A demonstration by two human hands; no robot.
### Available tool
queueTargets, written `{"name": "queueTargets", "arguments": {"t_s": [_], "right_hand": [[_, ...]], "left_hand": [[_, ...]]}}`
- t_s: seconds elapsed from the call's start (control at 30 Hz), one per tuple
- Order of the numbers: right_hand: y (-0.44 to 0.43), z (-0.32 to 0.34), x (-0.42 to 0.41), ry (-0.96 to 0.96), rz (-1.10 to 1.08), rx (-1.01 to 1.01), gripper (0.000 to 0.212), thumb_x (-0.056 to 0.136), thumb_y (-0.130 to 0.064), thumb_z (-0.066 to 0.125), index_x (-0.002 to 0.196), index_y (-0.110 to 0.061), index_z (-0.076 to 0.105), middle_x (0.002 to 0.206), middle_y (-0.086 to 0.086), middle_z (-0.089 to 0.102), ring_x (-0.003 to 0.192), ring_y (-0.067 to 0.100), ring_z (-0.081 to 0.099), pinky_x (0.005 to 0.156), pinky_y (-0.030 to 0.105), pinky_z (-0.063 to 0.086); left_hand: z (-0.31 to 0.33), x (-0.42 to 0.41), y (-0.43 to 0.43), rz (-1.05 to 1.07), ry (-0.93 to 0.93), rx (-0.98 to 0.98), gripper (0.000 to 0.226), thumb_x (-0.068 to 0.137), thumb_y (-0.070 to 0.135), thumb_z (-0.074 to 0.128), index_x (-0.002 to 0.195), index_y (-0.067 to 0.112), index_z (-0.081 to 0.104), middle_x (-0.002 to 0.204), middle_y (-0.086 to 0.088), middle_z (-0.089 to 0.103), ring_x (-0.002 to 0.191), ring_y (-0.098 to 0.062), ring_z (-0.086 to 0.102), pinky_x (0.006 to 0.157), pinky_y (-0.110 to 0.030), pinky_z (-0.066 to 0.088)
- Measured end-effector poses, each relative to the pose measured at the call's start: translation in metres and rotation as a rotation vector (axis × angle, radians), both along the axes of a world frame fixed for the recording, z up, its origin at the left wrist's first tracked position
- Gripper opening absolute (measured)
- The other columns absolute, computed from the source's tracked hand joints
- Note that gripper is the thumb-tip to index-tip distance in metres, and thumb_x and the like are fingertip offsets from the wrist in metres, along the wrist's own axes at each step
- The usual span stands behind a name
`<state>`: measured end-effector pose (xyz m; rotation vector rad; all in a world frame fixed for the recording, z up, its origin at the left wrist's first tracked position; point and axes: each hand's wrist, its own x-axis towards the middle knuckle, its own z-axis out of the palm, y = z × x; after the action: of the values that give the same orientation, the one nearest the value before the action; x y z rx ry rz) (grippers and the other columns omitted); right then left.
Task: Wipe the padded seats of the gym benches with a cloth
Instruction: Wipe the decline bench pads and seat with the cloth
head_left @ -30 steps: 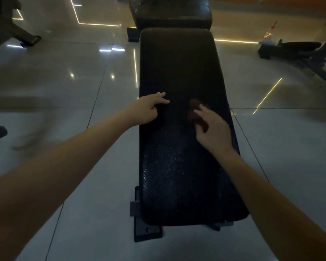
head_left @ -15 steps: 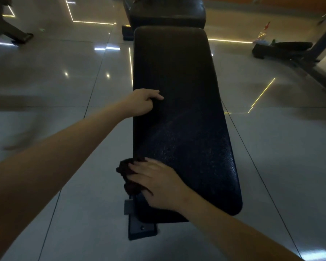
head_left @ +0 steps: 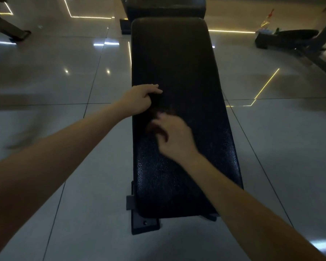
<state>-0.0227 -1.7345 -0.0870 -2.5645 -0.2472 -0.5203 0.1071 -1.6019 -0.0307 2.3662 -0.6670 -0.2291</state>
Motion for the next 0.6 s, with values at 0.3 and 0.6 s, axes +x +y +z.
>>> {"name": "queueTargets", "arguments": {"t_s": [0.3,0.6], "right_hand": [[0.028,-0.028,-0.049,0.193,0.546,-0.251,0.056,0.068,0.001,0.071,0.124,-0.008,0.067,0.139,0.013,0.057,0.129,0.03,0.052,0.115,0.044,0.034],[-0.043,0.008,0.039,-0.011,-0.131,-0.032,0.044,0.081,-0.006,0.064,0.124,-0.013,0.067,0.136,0.01,0.06,0.131,0.027,0.051,0.111,0.046,0.036]], "left_hand": [[0.0,0.002,-0.001,-0.024,0.053,-0.022,0.057,0.09,-0.007,0.035,0.133,0.022,0.058,0.155,0.003,0.037,0.146,-0.014,0.027,0.122,-0.035,0.018],[0.001,-0.01,-0.005,0.037,0.04,-0.021,0.047,0.103,0.015,0.034,0.15,0.023,0.037,0.152,-0.001,0.04,0.14,-0.018,0.037,0.117,-0.033,0.027]]}}
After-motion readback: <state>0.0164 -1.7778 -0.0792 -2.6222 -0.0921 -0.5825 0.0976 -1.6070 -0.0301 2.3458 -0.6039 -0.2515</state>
